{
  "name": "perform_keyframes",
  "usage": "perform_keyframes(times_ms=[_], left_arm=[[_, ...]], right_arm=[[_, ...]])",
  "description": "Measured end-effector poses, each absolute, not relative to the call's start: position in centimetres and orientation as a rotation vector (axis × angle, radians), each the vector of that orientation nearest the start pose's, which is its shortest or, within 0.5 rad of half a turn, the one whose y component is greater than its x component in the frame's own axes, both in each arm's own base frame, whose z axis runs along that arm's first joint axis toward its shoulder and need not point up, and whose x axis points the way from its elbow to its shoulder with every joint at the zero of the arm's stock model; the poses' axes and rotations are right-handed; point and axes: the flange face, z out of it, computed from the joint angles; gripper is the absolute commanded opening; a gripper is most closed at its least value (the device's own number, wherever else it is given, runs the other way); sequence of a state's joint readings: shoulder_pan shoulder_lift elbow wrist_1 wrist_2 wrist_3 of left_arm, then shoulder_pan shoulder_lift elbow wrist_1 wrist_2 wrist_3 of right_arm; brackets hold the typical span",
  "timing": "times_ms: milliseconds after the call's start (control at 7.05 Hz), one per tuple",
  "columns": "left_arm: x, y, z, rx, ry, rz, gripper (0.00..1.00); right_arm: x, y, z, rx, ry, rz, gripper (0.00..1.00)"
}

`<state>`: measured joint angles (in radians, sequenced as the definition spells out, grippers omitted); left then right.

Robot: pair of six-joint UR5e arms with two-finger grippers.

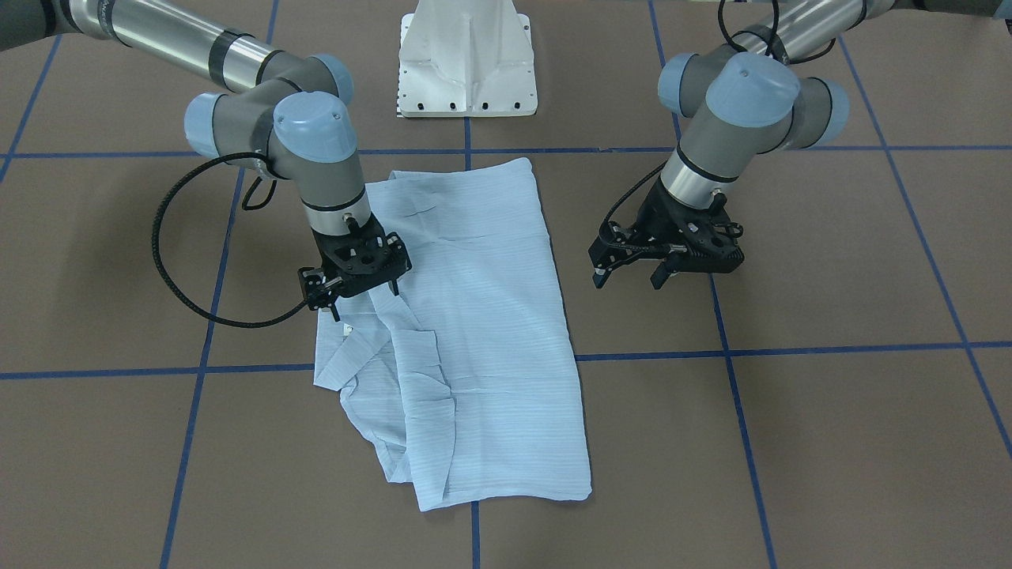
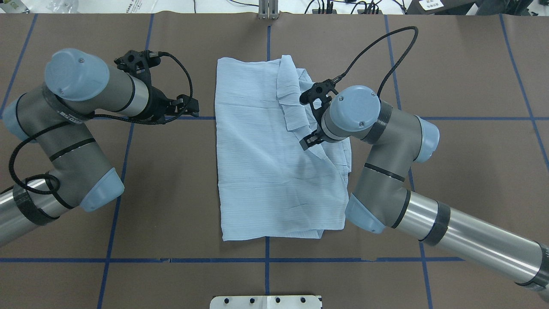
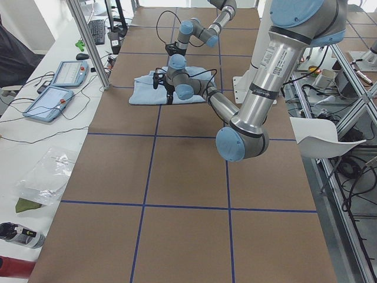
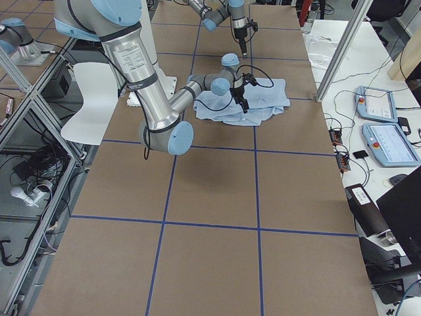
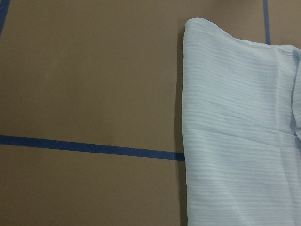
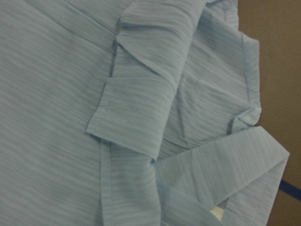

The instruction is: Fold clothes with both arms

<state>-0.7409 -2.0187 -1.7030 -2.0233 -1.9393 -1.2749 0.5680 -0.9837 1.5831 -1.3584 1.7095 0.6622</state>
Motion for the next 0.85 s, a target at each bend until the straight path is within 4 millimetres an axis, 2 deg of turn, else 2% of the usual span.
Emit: perform_keyframes(times_ms=[284, 851], left_arm=[[40.9, -50.6, 29.3, 0.213, 1.052, -0.212, 1.0], [40.9, -50.6, 29.4, 0.213, 1.052, -0.213, 1.0]], right_arm=[[-54.2, -46.0, 29.3, 0.442, -0.69, -0.406, 1.0], [-54.8, -45.7, 30.9, 0.425, -0.661, -0.413, 1.0]])
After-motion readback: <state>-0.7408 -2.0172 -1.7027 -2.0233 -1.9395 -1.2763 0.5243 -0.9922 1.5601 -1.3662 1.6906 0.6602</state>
